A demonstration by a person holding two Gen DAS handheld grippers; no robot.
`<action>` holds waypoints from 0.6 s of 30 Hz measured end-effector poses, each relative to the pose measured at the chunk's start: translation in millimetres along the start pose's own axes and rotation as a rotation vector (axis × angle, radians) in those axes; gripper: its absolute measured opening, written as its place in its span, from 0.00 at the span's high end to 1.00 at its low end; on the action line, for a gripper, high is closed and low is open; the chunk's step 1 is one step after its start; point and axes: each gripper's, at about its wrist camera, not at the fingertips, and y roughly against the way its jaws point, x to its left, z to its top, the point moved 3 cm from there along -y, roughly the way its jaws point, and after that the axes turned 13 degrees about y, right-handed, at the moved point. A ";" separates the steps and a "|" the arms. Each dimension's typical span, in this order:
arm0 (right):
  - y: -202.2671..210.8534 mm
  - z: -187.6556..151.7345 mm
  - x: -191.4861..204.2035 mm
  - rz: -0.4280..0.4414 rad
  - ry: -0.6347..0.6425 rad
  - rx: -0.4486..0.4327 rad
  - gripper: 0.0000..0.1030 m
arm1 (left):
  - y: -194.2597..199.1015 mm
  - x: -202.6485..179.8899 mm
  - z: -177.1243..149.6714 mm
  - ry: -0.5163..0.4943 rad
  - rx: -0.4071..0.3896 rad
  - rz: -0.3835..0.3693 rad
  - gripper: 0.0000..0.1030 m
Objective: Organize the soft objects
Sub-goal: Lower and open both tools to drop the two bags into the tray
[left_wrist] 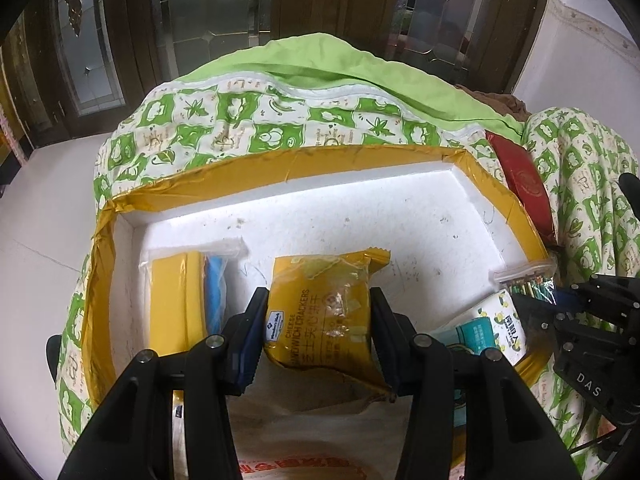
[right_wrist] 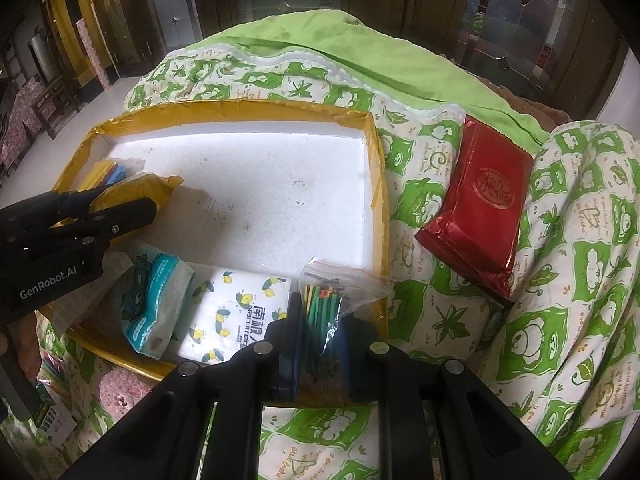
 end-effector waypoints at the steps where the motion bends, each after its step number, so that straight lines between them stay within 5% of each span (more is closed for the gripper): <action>1: -0.7 -0.2 0.5 0.000 0.001 0.002 0.84 | -0.3 0.2 -0.6 0.002 0.001 -0.001 0.53; 11: -0.6 -0.4 0.3 0.007 -0.009 -0.011 0.84 | -0.3 -0.1 -6.7 -0.004 0.005 0.008 0.49; 15: 3.8 -1.8 -0.7 0.010 -0.019 -0.026 0.82 | 4.8 0.9 -7.2 0.003 -0.008 0.011 0.38; 18: 10.0 -2.4 1.4 0.022 -0.023 -0.050 0.70 | 11.3 0.3 -7.3 0.006 -0.025 0.010 0.25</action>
